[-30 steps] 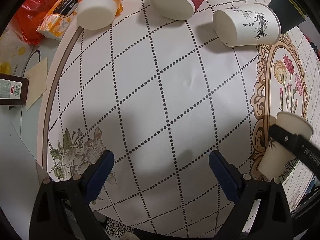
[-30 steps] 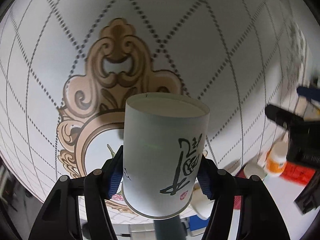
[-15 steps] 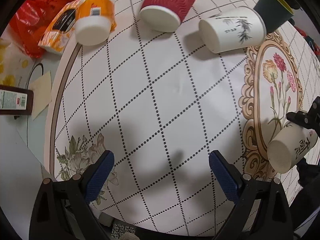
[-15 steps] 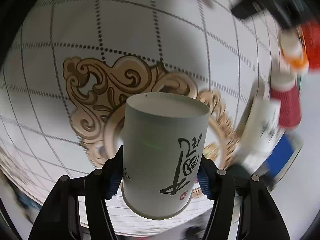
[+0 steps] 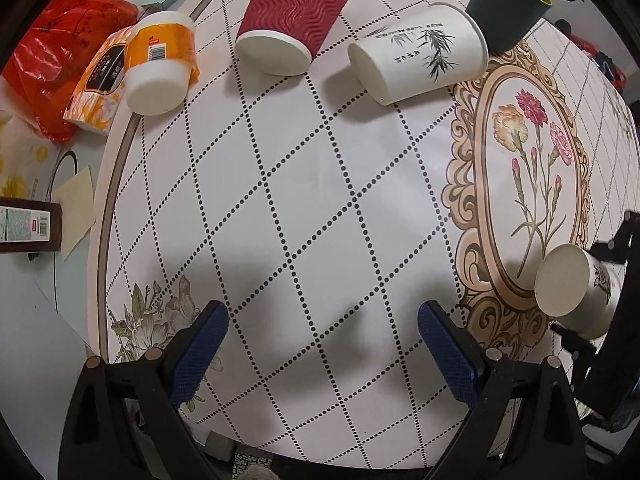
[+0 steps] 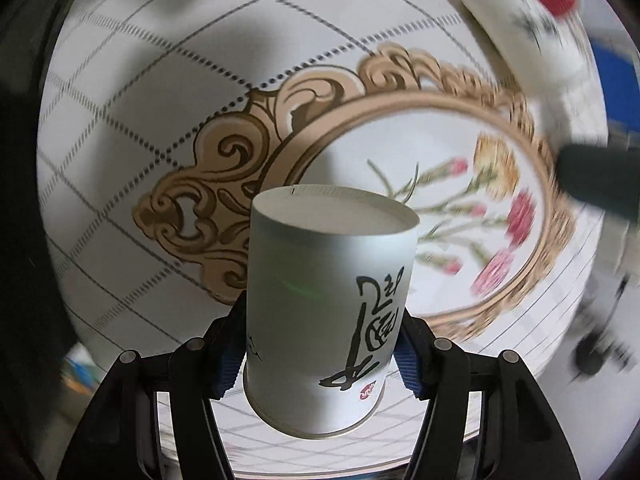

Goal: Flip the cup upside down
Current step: 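Lift and rotate the cup with the right gripper, turning its rim downward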

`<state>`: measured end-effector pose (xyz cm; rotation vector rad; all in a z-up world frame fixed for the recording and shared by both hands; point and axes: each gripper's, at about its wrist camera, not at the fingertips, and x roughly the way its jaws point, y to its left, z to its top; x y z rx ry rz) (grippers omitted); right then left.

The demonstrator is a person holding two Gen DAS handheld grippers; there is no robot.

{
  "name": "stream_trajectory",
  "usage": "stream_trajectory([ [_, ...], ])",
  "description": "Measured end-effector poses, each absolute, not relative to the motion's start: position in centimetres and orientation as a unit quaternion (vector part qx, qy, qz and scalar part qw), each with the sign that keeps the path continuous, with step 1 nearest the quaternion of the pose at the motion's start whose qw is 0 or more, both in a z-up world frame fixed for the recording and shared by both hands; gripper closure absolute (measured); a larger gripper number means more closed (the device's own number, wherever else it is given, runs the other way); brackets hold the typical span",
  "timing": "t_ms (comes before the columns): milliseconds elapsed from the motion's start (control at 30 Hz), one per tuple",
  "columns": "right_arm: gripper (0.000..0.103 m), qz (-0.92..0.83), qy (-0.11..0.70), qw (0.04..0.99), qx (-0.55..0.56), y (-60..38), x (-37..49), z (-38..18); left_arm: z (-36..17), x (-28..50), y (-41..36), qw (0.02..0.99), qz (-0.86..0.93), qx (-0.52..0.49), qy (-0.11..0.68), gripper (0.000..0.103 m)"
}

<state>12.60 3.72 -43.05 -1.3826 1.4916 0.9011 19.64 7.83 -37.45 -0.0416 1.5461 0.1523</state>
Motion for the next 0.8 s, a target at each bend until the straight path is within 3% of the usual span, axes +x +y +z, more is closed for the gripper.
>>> stream_trajectory([
  [433,0.037,0.239,0.777,0.485,-0.322,-1.9,17.6,-44.2,-37.3,19.0,7.7,0.715,0.062,-0.018,0.697,0.006],
  [800,0.037,0.162,0.834,0.485,-0.209,-8.9,20.5,-44.8,-37.1,18.6,7.4,0.716,0.059,-0.014,0.696,0.006],
])
